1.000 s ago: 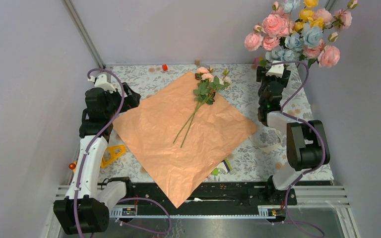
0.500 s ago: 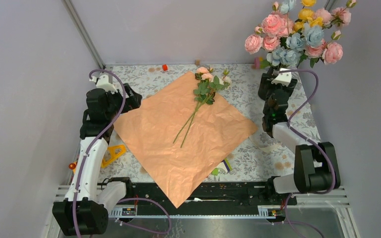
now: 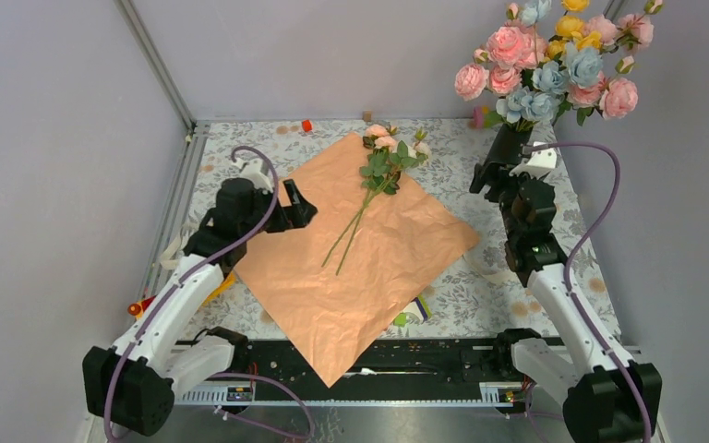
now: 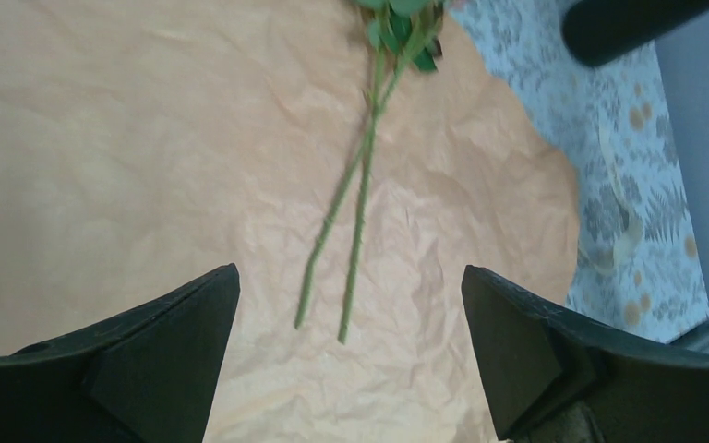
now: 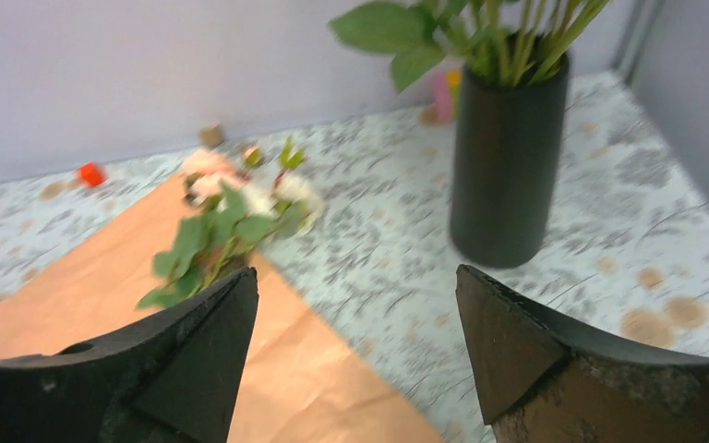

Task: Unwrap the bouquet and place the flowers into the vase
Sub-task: Insert the fake flower into the vase, then pick up the fake flower from the wrapping paper.

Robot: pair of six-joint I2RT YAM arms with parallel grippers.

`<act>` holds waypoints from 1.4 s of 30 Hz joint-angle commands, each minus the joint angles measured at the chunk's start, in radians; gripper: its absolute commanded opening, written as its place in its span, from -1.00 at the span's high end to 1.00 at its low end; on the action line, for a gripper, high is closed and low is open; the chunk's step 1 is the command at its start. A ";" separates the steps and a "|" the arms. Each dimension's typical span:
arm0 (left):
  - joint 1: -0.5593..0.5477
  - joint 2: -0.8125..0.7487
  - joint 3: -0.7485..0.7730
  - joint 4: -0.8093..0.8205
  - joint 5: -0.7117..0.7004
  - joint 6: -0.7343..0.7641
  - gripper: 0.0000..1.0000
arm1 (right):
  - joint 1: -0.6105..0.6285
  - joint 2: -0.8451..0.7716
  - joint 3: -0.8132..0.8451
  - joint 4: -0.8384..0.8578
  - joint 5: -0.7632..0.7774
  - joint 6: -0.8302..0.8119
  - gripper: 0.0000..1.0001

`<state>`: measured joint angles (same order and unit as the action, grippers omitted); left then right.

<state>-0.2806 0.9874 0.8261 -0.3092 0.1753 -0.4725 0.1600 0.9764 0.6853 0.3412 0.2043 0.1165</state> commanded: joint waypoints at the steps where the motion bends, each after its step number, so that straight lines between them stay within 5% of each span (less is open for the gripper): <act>1: -0.107 0.057 -0.040 0.106 -0.055 -0.069 -0.97 | 0.017 -0.063 0.038 -0.257 -0.163 0.183 -0.67; 5: -0.185 0.187 -0.028 0.159 -0.077 -0.017 -0.93 | 0.025 -0.093 0.020 -0.316 -0.245 0.261 -0.59; 10: -0.215 0.417 0.081 0.149 -0.052 0.068 -0.50 | 0.032 -0.112 -0.017 -0.319 -0.281 0.294 -0.56; 16: -0.250 0.597 0.187 0.147 -0.111 0.144 -0.42 | 0.035 -0.114 -0.031 -0.329 -0.310 0.295 -0.54; 42: -0.338 0.931 0.472 0.035 -0.282 0.353 0.25 | 0.035 -0.088 -0.077 -0.311 -0.368 0.312 -0.53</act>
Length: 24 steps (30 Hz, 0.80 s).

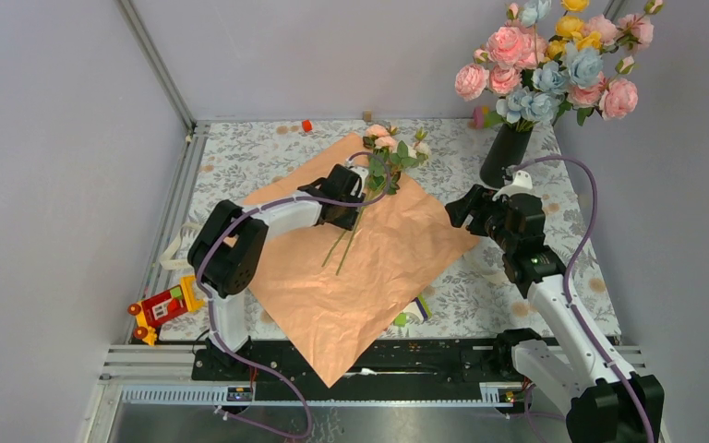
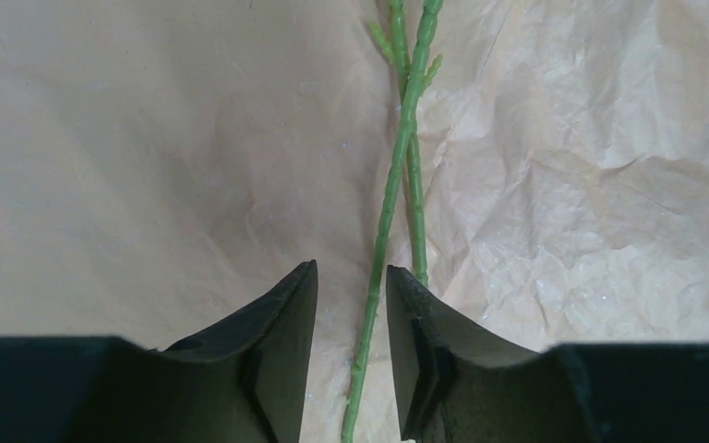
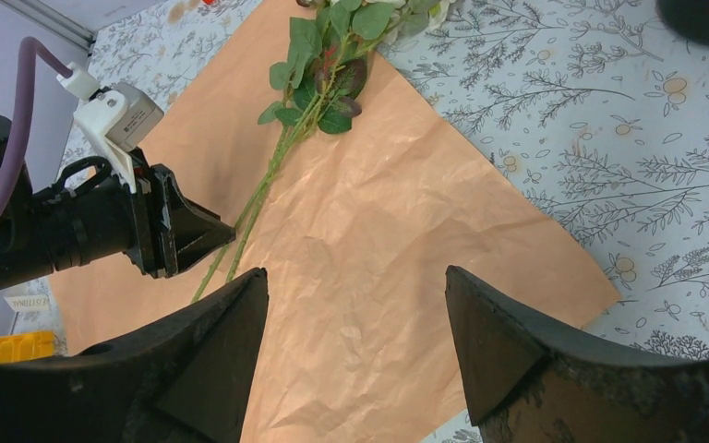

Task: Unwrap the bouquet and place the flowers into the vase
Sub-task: Pick up the fake flower from the wrapping paper.

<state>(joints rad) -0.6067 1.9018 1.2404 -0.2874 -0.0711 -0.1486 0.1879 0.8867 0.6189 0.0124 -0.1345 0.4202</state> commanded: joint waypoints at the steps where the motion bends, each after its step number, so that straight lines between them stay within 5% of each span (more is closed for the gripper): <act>1: -0.012 0.024 0.064 0.010 -0.038 0.032 0.27 | 0.006 0.000 -0.011 0.018 -0.030 0.009 -0.53; 24: -0.031 0.139 0.171 -0.006 -0.029 0.062 0.47 | 0.007 0.006 -0.016 0.012 -0.033 0.015 -0.53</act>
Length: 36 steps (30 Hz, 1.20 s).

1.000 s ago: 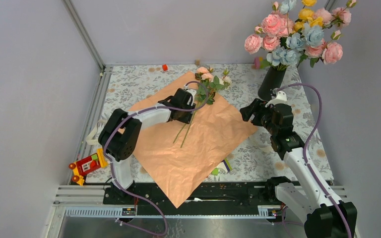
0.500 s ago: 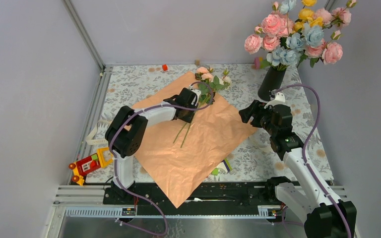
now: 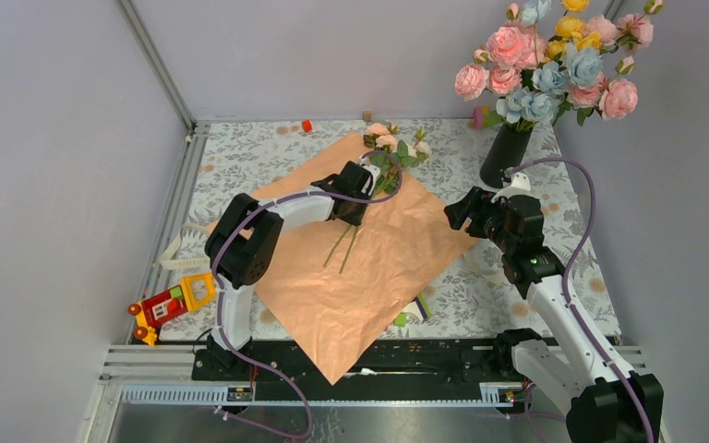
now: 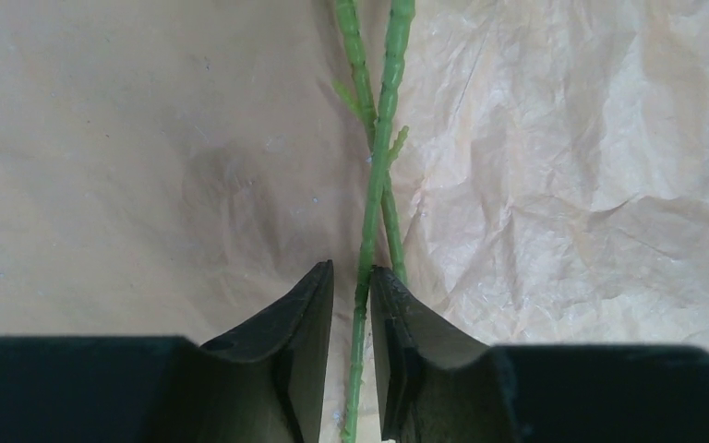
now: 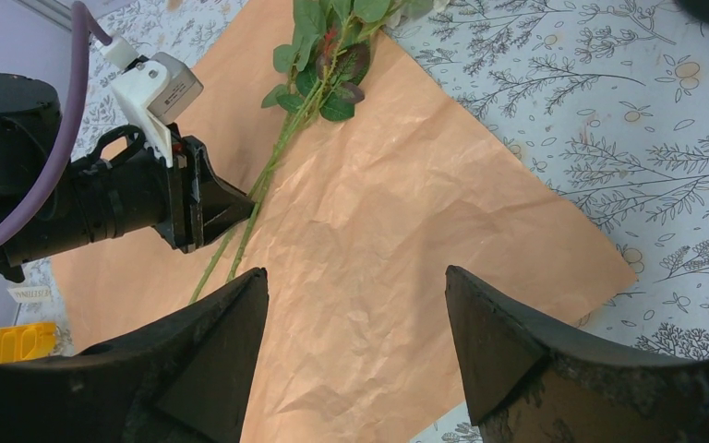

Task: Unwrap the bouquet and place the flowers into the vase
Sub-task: Pick up the fake flower from the wrapping paper.

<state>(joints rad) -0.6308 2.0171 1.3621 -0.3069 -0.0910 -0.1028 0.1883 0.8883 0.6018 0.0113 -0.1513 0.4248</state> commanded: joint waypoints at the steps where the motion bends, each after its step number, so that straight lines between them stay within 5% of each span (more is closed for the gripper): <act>1: -0.007 0.028 0.054 0.012 -0.008 0.017 0.49 | 0.006 0.006 0.001 0.013 -0.016 0.011 -0.53; 10: -0.010 0.002 0.043 0.024 -0.006 0.018 1.00 | 0.006 0.009 -0.004 0.012 -0.019 0.014 -0.53; 30: -0.013 -0.338 -0.247 0.322 -0.096 -0.021 1.00 | 0.006 -0.012 -0.001 0.014 -0.028 0.028 -0.54; 36: -0.015 -0.502 -0.348 0.404 -0.053 -0.118 1.00 | 0.007 0.007 -0.007 0.138 -0.194 0.093 -0.64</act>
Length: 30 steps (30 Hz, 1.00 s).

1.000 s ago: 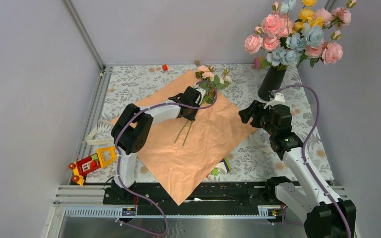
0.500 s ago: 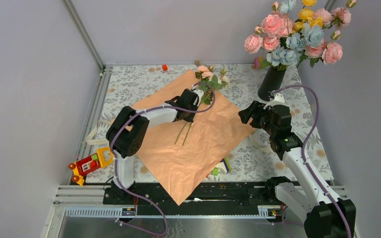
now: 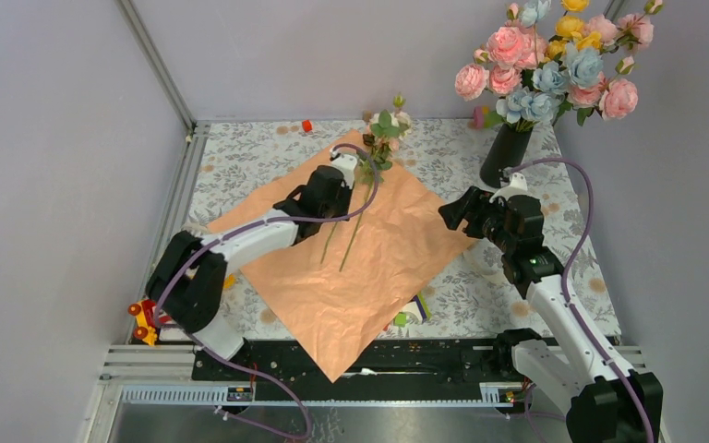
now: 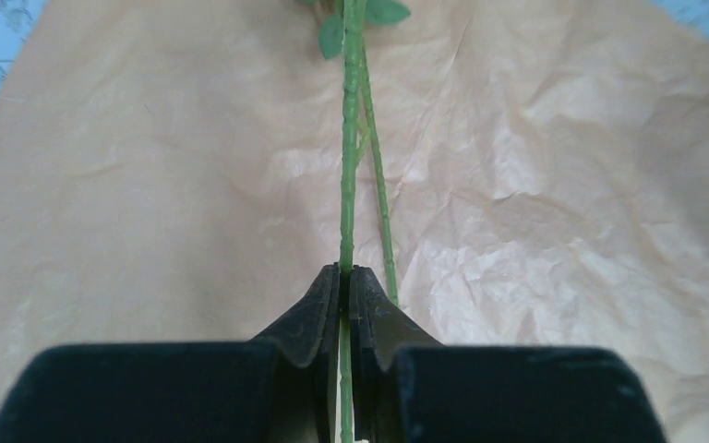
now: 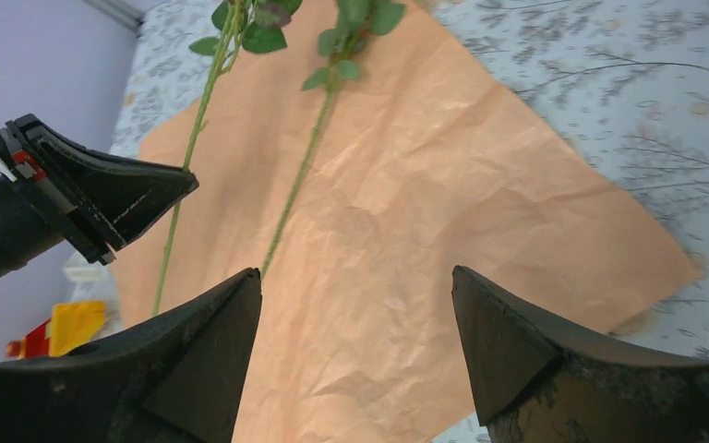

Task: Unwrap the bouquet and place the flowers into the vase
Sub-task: Pick up the fake flower from the wrapping paper.

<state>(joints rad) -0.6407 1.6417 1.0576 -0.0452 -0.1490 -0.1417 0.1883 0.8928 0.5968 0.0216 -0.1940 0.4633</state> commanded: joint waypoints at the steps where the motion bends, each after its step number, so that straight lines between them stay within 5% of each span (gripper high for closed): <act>1: -0.005 -0.153 -0.057 0.151 0.017 -0.100 1.00 | 0.008 0.009 -0.001 0.155 -0.180 0.076 -0.64; 19: -0.050 -0.544 -0.300 0.438 0.446 -0.564 1.00 | 0.221 0.234 0.196 0.563 -0.276 0.389 -0.61; 30: -0.091 -0.591 -0.342 0.503 0.492 -0.577 1.00 | 0.277 0.356 0.335 0.580 -0.267 0.417 -0.48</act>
<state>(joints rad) -0.7193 1.0851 0.7223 0.3534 0.3004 -0.7254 0.4557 1.2098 0.8684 0.5598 -0.4492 0.8566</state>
